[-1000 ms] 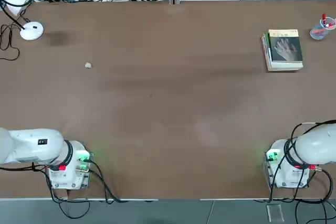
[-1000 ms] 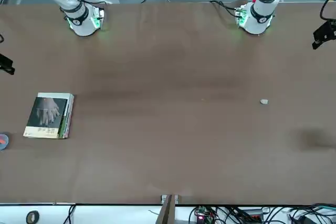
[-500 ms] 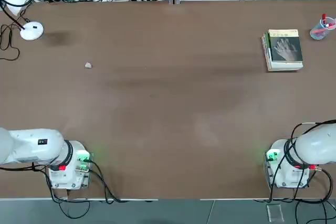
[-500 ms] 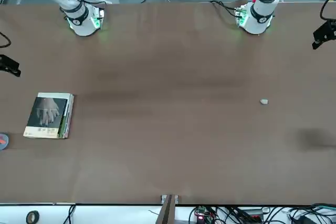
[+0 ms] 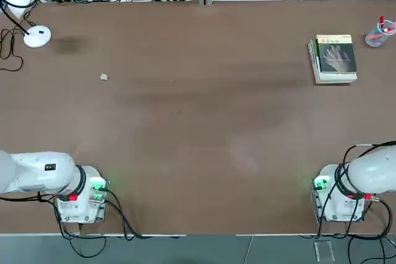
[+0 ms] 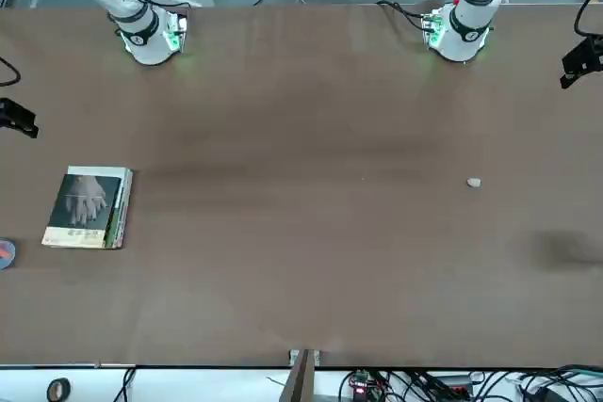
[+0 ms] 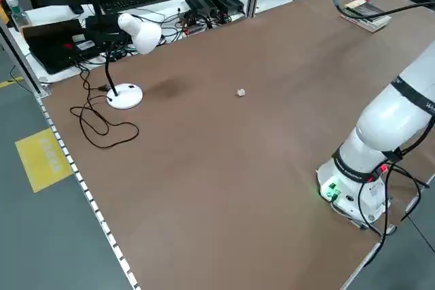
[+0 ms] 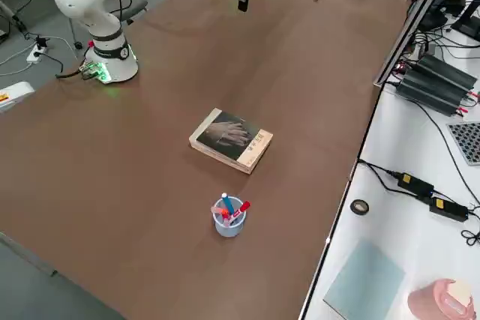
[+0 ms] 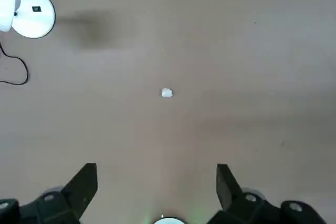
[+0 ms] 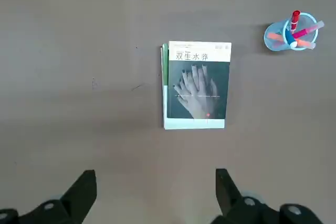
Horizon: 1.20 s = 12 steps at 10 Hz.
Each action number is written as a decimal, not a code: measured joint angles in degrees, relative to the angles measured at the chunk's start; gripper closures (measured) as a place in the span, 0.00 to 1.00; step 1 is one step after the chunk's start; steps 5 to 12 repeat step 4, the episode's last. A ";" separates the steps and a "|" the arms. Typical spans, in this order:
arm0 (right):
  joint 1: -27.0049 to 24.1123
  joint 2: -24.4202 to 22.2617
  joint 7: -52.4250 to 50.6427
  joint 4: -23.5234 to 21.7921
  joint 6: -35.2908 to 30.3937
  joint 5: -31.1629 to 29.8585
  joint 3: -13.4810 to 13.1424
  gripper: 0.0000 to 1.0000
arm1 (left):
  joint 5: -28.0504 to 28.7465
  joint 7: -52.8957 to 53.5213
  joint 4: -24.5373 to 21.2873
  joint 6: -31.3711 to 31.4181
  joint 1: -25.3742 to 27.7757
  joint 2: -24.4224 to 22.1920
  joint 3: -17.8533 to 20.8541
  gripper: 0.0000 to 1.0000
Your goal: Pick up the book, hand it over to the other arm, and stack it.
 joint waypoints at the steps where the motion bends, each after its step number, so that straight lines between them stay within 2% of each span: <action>1: 0.00 0.00 0.00 -0.01 0.00 0.00 0.03 0.00 | 0.00 0.00 0.00 0.00 0.00 0.00 0.00 0.00; 12: 0.02 0.00 0.20 -0.10 0.32 0.00 0.38 0.00 | 0.00 0.00 0.01 0.00 0.00 0.00 0.00 0.00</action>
